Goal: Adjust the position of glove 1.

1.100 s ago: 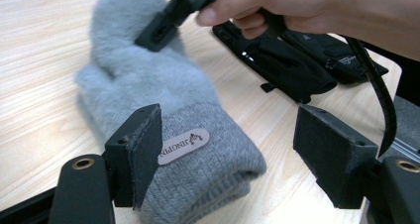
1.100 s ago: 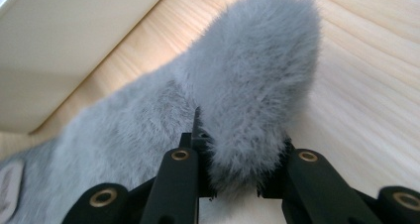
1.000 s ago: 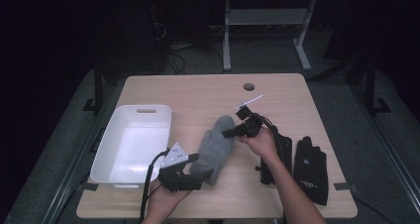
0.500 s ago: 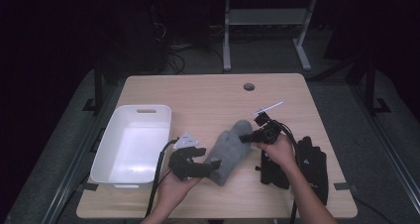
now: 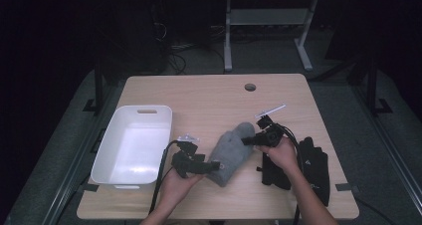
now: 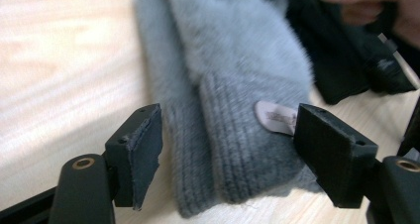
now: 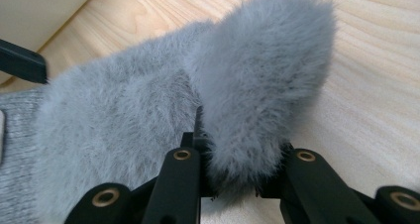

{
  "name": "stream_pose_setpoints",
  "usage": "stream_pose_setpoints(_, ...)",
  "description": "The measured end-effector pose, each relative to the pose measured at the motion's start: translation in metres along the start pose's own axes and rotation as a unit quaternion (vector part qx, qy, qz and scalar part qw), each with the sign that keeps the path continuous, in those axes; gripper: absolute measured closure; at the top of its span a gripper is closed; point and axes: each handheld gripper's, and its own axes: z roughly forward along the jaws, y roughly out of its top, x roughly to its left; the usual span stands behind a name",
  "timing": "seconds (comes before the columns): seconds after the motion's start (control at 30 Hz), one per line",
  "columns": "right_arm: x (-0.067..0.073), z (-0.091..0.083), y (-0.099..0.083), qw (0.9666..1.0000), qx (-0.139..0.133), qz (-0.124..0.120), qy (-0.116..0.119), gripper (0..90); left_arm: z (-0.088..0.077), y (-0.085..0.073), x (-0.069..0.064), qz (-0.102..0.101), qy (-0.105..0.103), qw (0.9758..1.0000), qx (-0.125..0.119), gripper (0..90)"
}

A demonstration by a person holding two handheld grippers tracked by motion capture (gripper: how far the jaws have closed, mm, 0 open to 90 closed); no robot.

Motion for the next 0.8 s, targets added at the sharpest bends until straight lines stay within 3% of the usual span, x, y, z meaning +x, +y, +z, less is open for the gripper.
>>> stream_pose_setpoints(0.1,0.000,-0.001,-0.001,1.0000,0.001,-0.002,-0.002,75.5,0.003,-0.003,0.005,-0.024,-0.019,0.9995,0.001,25.5)
stream_pose_setpoints(0.2,0.000,0.000,-0.001,1.0000,0.000,-0.001,0.000,75.4,0.006,-0.006,0.005,-0.027,-0.025,0.9993,0.005,25.5)
stream_pose_setpoints(0.3,-0.001,0.001,-0.002,1.0000,-0.001,0.001,0.000,75.3,0.013,-0.010,0.007,-0.047,-0.047,0.9978,0.010,25.8)
stream_pose_setpoints(0.4,-0.001,0.001,-0.004,1.0000,-0.003,0.003,0.001,75.3,0.015,-0.010,0.010,-0.053,-0.057,0.9968,0.018,26.7)
stream_pose_setpoints(0.6,-0.002,0.001,-0.004,0.9999,-0.009,0.006,0.006,75.3,0.012,-0.010,0.013,-0.049,-0.070,0.9961,0.020,44.9)
stream_pose_setpoints(0.7,0.000,0.002,-0.004,0.9999,-0.011,0.007,0.005,75.3,0.010,-0.010,0.013,-0.046,-0.080,0.9956,0.018,49.4)
stream_pose_setpoints(0.8,0.000,0.001,-0.003,0.9998,-0.016,0.010,0.009,75.3,0.010,-0.011,0.014,-0.055,-0.088,0.9945,0.013,51.6)
